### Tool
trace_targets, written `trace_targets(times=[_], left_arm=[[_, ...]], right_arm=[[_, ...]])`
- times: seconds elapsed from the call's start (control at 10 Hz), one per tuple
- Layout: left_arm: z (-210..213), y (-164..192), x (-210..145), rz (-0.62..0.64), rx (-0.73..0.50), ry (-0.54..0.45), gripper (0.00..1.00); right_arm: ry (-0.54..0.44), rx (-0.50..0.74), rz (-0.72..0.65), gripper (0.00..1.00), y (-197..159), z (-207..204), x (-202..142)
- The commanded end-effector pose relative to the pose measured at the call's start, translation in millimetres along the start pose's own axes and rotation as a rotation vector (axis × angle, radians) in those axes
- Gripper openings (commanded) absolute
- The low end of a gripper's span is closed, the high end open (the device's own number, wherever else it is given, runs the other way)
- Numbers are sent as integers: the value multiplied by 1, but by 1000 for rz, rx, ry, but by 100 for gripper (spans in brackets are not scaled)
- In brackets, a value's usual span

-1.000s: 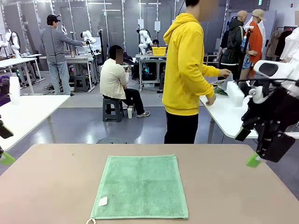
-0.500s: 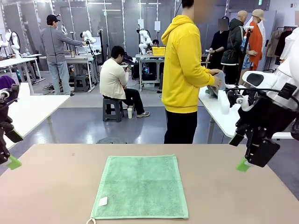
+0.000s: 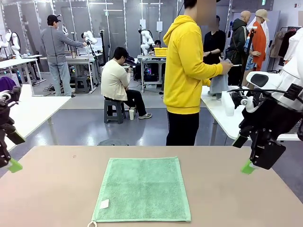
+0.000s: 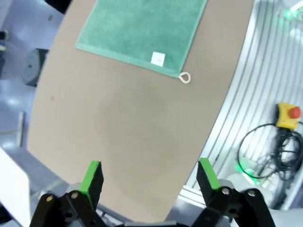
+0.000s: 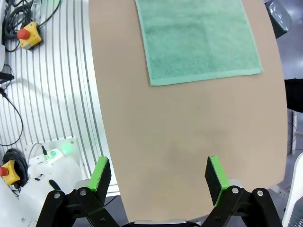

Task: Fold the towels and place them in the basket.
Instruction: When a person lays out a Towel with hook on the table, fold it in half twice.

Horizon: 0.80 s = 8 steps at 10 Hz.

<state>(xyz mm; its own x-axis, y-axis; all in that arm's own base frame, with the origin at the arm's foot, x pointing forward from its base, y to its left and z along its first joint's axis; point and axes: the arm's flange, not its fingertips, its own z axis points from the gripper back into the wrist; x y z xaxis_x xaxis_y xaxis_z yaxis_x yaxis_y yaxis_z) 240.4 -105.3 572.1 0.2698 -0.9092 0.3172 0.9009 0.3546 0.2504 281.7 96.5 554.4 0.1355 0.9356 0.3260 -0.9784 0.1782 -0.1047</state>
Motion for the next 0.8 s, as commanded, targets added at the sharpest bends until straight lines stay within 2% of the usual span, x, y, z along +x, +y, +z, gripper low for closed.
trace_targets(times=[0.0, 0.2, 0.7], left_arm=[[-24, -17, 24, -94, 21, 43, 100], [-40, -28, 31, -132, 34, 42, 100], [-117, -38, 77, -245, 17, 137, 100]], right_arm=[[2, 26, 18, 100, 3, -13, 10], [21, 37, 15, 100, 9, -33, 20], [155, 49, 103, 100, 7, -100, 57]])
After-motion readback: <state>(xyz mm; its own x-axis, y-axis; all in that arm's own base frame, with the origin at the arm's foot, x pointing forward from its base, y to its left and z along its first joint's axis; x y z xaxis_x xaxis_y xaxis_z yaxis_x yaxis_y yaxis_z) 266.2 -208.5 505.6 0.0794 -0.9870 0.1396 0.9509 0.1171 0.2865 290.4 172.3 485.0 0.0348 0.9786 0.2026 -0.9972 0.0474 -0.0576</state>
